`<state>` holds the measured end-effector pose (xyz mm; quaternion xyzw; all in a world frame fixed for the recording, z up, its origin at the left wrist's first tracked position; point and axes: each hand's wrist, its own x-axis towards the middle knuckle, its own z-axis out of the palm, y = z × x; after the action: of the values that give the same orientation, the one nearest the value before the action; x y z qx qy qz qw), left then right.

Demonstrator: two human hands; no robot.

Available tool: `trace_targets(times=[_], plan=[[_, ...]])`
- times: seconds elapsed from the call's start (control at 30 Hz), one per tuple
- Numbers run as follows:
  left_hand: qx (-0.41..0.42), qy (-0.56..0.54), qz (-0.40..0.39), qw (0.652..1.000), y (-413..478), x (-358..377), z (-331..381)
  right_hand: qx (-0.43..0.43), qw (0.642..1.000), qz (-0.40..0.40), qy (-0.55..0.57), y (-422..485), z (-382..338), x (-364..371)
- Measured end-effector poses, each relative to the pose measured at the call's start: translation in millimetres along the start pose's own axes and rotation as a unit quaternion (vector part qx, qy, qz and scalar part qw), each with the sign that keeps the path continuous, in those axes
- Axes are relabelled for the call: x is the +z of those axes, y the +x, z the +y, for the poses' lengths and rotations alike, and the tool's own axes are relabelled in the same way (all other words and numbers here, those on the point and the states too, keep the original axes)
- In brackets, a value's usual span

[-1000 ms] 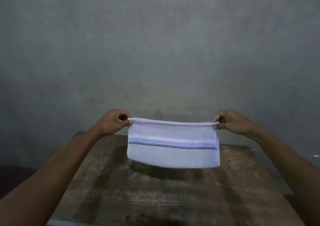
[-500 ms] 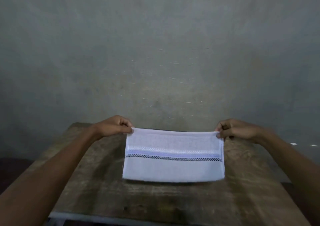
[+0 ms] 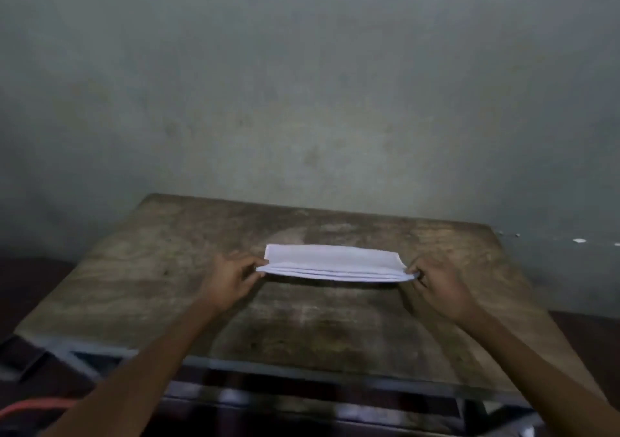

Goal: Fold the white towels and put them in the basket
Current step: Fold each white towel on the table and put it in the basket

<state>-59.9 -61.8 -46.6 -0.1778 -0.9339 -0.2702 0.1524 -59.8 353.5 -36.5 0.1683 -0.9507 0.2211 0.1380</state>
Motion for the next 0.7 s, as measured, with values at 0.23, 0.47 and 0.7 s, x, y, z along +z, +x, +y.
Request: trace_targets(times=[0.23,0.47,0.7], plan=[[0.009,0.022,-0.068,0.997,-63,33,-10,0.034,0.999,-0.009,-0.023,-79,0,54],[0.016,0.054,0.025,0.998,-67,29,6,0.009,0.993,0.060,-0.097,-80,-28,44],[-0.058,0.097,0.002,0.994,17,83,71,0.095,0.988,0.034,-0.118,25,-104,97]])
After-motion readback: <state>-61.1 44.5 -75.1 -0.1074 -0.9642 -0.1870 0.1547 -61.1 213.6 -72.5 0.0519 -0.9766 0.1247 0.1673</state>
